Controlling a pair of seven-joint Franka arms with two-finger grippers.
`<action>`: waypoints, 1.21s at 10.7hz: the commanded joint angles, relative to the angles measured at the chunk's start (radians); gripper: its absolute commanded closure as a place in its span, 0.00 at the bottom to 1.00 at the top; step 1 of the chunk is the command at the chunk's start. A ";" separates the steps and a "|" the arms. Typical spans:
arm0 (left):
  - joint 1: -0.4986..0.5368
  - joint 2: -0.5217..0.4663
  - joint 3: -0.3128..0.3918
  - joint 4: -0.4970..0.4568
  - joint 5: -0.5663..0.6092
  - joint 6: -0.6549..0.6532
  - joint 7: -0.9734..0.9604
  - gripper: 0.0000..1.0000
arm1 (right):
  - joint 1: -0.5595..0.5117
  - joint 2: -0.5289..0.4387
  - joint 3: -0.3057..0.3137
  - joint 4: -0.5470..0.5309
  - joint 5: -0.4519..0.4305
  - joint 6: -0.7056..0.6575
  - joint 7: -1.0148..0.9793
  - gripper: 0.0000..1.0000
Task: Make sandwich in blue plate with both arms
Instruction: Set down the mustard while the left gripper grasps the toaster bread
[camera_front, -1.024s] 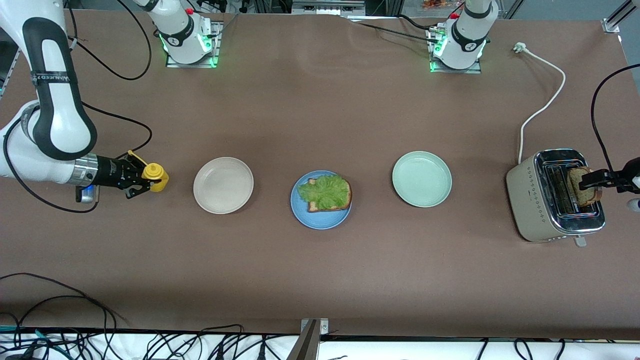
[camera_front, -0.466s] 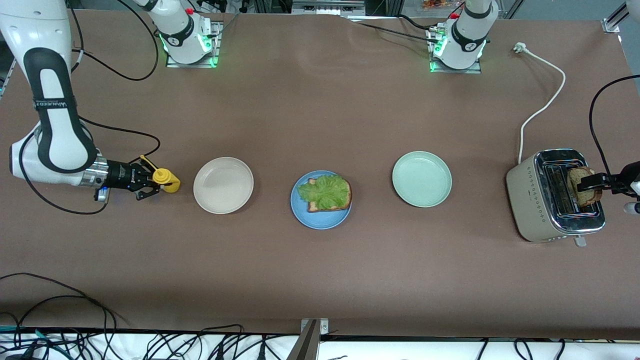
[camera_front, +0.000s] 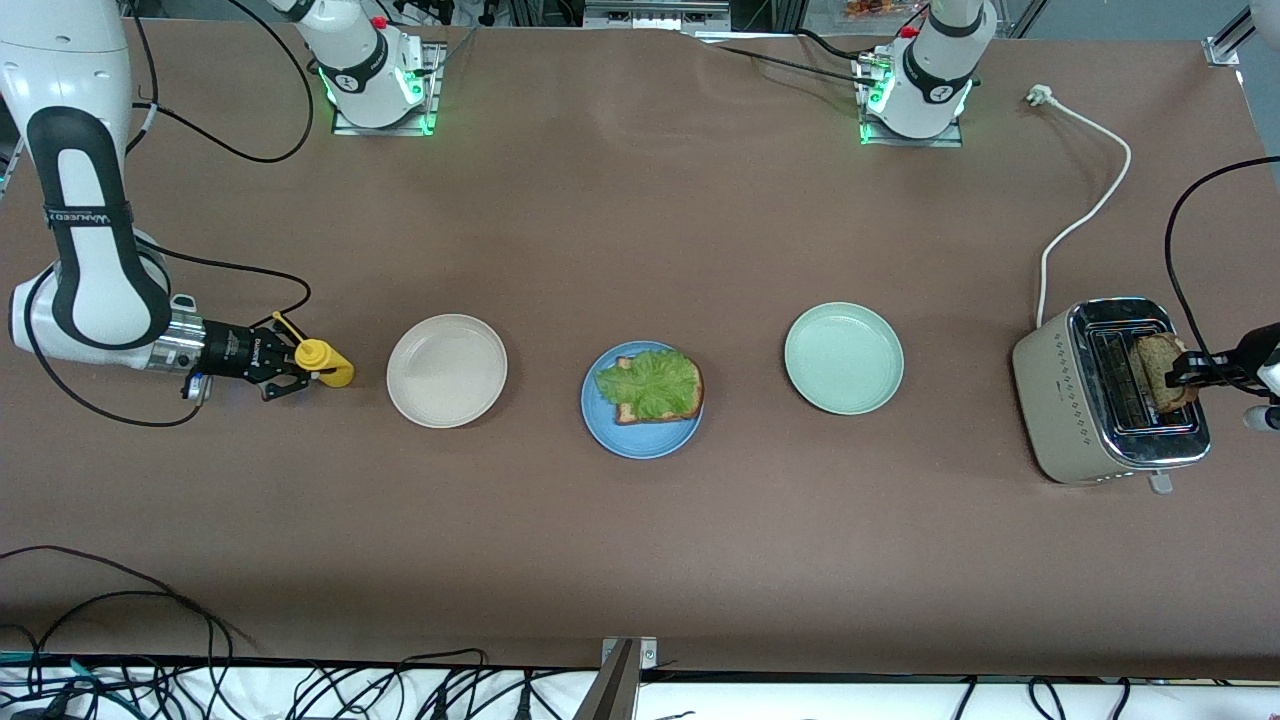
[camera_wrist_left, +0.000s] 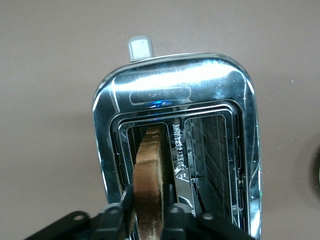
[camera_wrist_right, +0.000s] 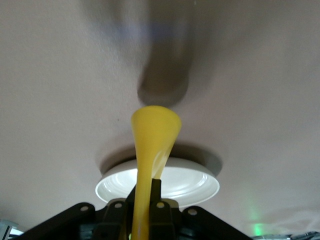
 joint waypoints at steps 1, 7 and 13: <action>-0.001 -0.003 0.008 0.005 -0.034 -0.007 0.015 1.00 | -0.001 -0.018 0.004 -0.006 0.029 -0.026 0.032 1.00; -0.019 -0.020 0.005 0.044 -0.032 -0.009 -0.014 1.00 | 0.001 0.009 0.032 -0.043 0.139 0.000 -0.020 1.00; -0.033 -0.095 0.011 0.166 -0.018 -0.125 -0.008 1.00 | -0.001 0.040 0.032 -0.054 0.150 0.052 -0.083 0.81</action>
